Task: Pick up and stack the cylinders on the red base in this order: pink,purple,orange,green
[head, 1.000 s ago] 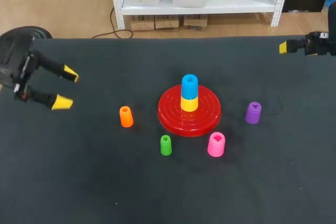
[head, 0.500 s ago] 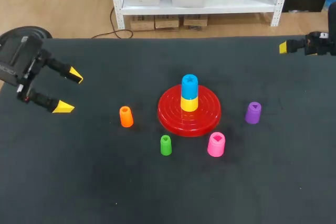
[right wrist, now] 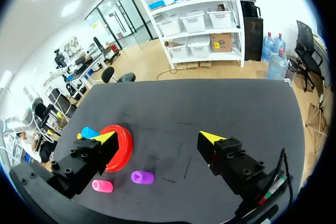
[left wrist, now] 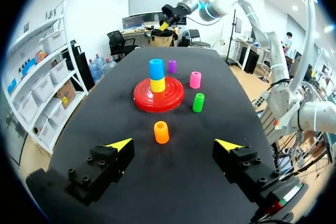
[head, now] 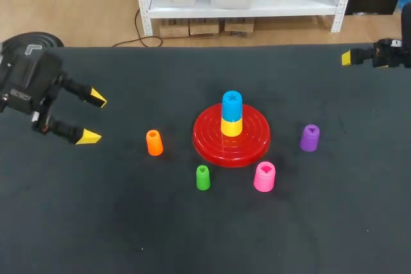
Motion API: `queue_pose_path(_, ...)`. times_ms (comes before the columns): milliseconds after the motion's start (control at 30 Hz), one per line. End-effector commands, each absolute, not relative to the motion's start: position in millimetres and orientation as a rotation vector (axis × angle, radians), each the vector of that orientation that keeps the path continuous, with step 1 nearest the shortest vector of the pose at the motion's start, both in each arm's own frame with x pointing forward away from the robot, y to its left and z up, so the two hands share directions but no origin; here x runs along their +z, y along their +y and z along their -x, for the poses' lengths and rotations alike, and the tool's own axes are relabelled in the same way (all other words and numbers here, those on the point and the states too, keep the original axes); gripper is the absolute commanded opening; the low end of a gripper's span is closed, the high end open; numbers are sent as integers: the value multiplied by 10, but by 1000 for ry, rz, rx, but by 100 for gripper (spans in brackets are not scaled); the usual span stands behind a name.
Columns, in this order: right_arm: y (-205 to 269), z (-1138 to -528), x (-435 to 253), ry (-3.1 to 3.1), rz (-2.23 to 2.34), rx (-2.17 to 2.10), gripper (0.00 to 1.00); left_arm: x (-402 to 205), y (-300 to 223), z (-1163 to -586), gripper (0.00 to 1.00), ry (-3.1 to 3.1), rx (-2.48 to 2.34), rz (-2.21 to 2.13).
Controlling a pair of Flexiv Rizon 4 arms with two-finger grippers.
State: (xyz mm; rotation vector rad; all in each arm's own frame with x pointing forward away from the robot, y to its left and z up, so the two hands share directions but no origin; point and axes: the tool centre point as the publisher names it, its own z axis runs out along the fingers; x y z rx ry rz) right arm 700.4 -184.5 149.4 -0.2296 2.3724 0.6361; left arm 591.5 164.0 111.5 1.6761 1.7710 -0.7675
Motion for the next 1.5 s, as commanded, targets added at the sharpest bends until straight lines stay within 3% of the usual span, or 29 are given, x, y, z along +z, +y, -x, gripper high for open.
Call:
queue_pose_path(33,-1848,-7001,1497,2373,230,636,100,1119,1691,-5863,100,1745,-775,-1704)
queue_pose_path(733,-1848,-7001,1497,2373,230,636,100,1067,1711,-5929,100,1794,-790,-1649)
queue_pose_path(800,-1848,-7007,1554,2401,257,493,100,1067,1711,-5929,100,1794,-790,-1649)
queue_pose_path(1133,-1110,-6681,1695,2546,630,155,100,1067,1711,-5929,100,1794,-790,-1649)
queue_pose_path(1500,-822,-6400,1637,2574,771,84,100,1067,1711,-5929,100,1794,-790,-1649)
